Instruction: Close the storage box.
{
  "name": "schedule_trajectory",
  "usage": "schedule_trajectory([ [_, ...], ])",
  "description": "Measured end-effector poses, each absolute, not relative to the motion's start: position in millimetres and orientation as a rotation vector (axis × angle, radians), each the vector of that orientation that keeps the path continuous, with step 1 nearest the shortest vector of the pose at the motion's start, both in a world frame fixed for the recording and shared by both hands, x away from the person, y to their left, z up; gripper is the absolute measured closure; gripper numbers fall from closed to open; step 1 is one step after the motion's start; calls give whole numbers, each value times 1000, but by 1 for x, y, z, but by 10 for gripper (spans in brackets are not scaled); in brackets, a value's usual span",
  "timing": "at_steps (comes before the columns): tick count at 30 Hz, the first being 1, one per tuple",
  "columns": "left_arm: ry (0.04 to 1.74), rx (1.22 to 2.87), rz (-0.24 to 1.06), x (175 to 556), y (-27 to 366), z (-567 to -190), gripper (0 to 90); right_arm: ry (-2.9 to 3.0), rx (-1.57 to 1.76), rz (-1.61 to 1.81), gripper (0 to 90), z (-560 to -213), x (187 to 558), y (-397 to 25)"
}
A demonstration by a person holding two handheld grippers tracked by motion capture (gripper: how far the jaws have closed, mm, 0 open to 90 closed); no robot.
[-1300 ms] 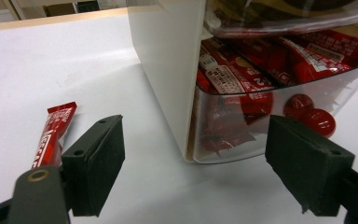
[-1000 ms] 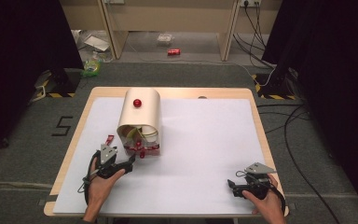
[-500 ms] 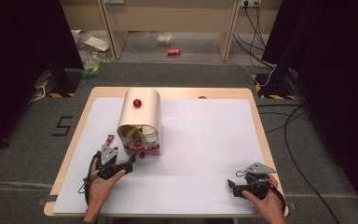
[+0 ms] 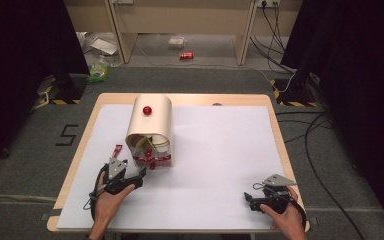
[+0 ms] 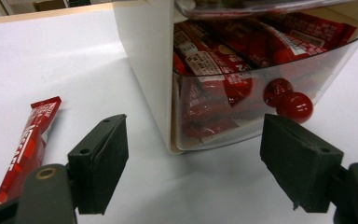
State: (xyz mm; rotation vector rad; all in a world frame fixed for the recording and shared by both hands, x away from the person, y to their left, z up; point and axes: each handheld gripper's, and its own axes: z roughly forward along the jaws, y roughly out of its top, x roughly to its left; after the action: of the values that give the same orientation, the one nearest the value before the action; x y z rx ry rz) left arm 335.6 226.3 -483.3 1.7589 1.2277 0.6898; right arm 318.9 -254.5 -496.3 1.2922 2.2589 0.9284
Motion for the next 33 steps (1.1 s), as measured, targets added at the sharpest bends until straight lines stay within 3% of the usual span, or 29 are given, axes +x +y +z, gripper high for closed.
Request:
schedule_trajectory([
  [33,1200,1778,664,314,224,-481,237,2259,1293,928,58,-496,319,-254],
])
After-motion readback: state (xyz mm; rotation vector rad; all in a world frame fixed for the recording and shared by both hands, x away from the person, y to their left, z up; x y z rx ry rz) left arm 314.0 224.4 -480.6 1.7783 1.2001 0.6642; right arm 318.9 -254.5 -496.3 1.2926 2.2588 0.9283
